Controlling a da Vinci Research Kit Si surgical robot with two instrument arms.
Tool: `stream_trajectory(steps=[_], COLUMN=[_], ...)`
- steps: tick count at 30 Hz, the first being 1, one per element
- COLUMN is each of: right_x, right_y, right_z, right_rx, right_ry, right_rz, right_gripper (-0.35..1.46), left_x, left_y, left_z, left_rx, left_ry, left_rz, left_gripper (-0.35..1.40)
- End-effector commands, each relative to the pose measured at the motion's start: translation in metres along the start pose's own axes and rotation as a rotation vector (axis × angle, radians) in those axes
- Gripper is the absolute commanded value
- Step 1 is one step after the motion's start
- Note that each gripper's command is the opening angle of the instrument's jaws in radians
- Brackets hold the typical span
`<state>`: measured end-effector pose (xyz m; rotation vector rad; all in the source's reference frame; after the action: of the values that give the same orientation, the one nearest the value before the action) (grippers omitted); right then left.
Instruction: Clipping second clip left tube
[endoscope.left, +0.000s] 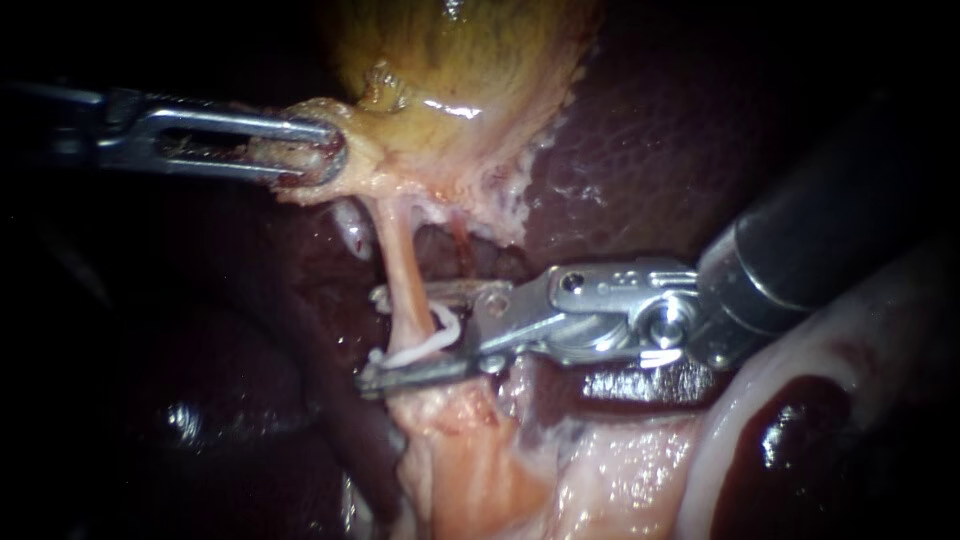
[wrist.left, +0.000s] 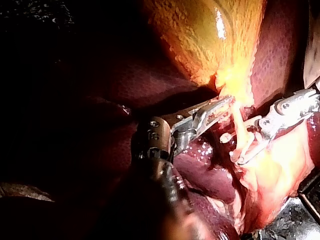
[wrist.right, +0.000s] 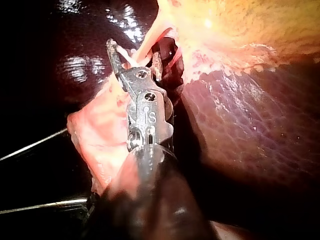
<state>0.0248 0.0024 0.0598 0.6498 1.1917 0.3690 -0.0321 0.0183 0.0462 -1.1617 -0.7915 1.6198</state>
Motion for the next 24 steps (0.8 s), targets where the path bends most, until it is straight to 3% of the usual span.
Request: stream_trajectory(steps=[1,9,15,20,24], right_x=[0.0001,0.001,0.0015,0.0017,0.0016], right_y=[-0.0002,-0.0023,-0.0039,-0.0042,-0.0042], right_z=[0.0001,0.0007,0.0006,0.0005,-0.0001], right_rx=[0.01,0.101,0.136,0.146,0.173], right_ry=[0.004,0.019,0.021,0.022,0.016], right_rz=[0.005,0.033,0.035,0.038,0.054], right_gripper=[0.49,0.49,0.47,0.43,0.24], left_x=[0.0,0.0,0.0,0.0,0.0], left_y=[0.0,0.0,0.0,0.0,0.0], left_z=[0.0,0.0,-0.0001,-0.0001,-0.0001], left_rx=[0.0,0.0,0.0,0.0,0.0], left_ry=[0.0,0.0,0.0,0.0,0.0], left_rz=[0.0,-0.006,-0.006,-0.006,-0.012], left_gripper=[-0.35,-0.35,-0.35,-0.35,-0.35])
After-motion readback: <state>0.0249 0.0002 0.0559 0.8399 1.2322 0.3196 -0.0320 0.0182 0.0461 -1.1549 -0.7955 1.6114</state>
